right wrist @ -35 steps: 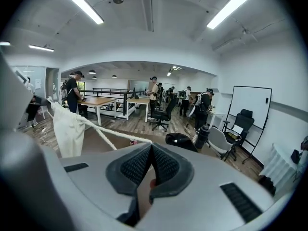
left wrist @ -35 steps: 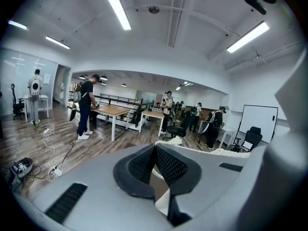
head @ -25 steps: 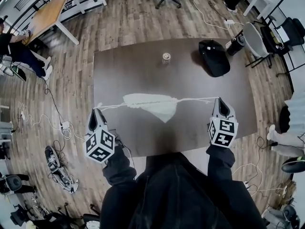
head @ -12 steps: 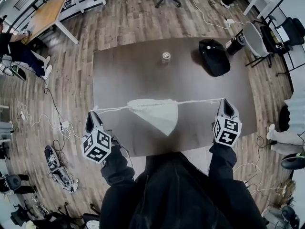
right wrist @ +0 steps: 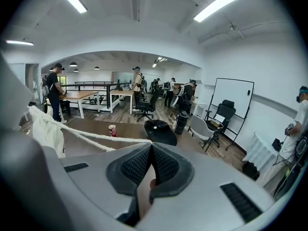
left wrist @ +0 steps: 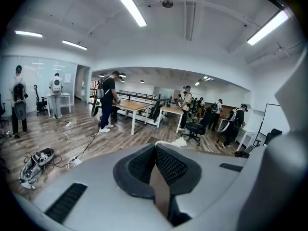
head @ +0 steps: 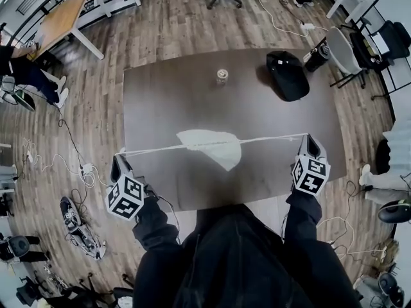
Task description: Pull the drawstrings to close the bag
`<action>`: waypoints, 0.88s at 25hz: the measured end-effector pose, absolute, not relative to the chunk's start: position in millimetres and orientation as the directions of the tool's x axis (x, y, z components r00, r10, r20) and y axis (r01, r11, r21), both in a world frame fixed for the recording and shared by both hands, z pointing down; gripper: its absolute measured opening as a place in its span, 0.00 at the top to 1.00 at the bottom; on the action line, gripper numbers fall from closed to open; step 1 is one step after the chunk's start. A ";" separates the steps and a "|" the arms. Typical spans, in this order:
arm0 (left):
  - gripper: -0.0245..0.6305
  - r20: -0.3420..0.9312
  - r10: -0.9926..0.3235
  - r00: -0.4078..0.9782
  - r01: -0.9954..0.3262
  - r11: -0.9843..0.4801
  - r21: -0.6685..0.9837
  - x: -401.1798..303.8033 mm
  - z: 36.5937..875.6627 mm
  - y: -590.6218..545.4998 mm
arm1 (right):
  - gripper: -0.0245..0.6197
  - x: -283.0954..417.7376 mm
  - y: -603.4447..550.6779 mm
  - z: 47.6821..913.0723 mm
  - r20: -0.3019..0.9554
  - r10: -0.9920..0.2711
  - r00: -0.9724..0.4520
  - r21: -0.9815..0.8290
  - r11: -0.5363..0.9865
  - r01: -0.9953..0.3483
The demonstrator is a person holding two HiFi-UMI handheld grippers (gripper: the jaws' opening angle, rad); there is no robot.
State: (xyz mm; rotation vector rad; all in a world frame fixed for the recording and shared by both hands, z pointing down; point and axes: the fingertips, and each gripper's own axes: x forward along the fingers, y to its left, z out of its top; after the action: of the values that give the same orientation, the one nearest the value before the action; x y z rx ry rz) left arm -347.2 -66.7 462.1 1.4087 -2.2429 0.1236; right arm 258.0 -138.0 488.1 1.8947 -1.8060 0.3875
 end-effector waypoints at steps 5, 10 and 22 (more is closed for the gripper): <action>0.91 0.461 -0.808 -0.366 -0.852 0.490 0.183 -352.8 470.5 -63.0 | 0.93 271.8 -136.3 494.7 0.533 -0.840 0.105 0.165 -0.018 -0.986; 0.91 0.474 -0.791 -0.387 -0.837 0.517 0.179 -362.4 474.5 -58.7 | 0.93 287.2 -135.4 499.9 0.547 -0.827 0.132 0.164 -0.049 -0.985; 0.91 0.544 -0.782 -0.304 -0.861 0.470 0.196 -348.0 511.4 -59.5 | 0.93 295.8 -128.1 523.7 0.594 -0.797 0.109 0.146 -0.027 -0.989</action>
State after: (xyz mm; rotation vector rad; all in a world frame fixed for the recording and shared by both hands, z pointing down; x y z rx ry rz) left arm -348.0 -59.5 511.4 1.3576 -2.1408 0.1757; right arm 295.8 -128.1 523.7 1.8704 -1.7334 0.4790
